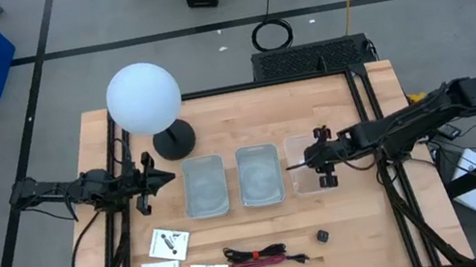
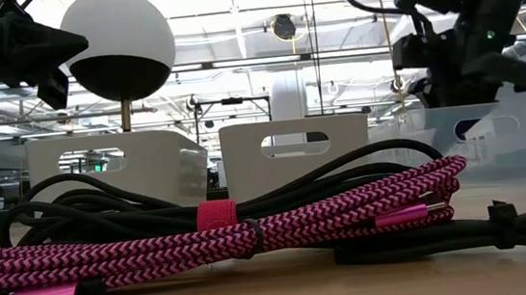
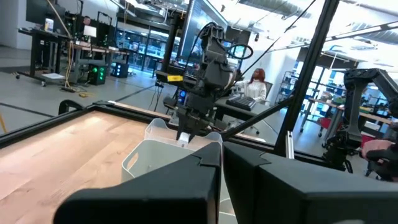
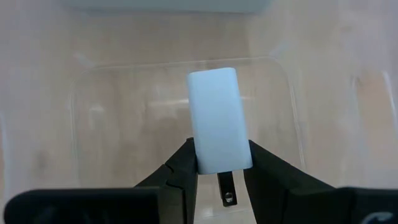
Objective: Pick and place items into bin
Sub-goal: Put the white charger adapter into the transparent bin, then put the black charger adapter into the transparent bin
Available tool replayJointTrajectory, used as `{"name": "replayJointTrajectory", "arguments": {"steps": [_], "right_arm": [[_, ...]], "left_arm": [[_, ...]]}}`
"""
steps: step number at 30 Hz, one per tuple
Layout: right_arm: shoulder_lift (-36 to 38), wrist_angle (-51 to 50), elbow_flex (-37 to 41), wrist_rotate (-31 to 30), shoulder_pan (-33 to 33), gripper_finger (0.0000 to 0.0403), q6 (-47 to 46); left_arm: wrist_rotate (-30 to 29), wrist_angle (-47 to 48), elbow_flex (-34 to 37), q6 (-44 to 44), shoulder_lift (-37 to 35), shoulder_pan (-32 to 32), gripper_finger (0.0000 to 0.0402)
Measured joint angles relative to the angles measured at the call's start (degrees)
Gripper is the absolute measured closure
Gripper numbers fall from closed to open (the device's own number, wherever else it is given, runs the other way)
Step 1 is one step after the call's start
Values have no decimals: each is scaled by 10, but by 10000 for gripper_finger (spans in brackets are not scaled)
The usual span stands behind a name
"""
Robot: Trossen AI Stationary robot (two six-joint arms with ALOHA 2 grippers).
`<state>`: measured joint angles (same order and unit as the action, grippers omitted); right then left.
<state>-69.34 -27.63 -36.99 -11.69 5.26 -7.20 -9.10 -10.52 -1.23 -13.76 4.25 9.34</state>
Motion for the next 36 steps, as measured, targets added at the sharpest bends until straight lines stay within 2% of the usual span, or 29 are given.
{"name": "replayJointTrajectory", "arguments": {"steps": [5,11,19,24,29,36], "right_arm": [[-31,15,0,30,0,305,4],[-52,31,-1,36,0,302,2],[-49,43,-1,27,0,253,2],[-49,43,-1,25,0,239,2],[-16,30,0,-11,0,241,23],[85,-17,-29,-21,1,240,30]], "left_arm": [[0,0,0,0,0,0,380],[0,0,0,0,0,0,380],[0,0,0,0,0,0,380],[0,0,0,0,0,0,380],[0,0,0,0,0,0,380],[0,0,0,0,0,0,380]]}}
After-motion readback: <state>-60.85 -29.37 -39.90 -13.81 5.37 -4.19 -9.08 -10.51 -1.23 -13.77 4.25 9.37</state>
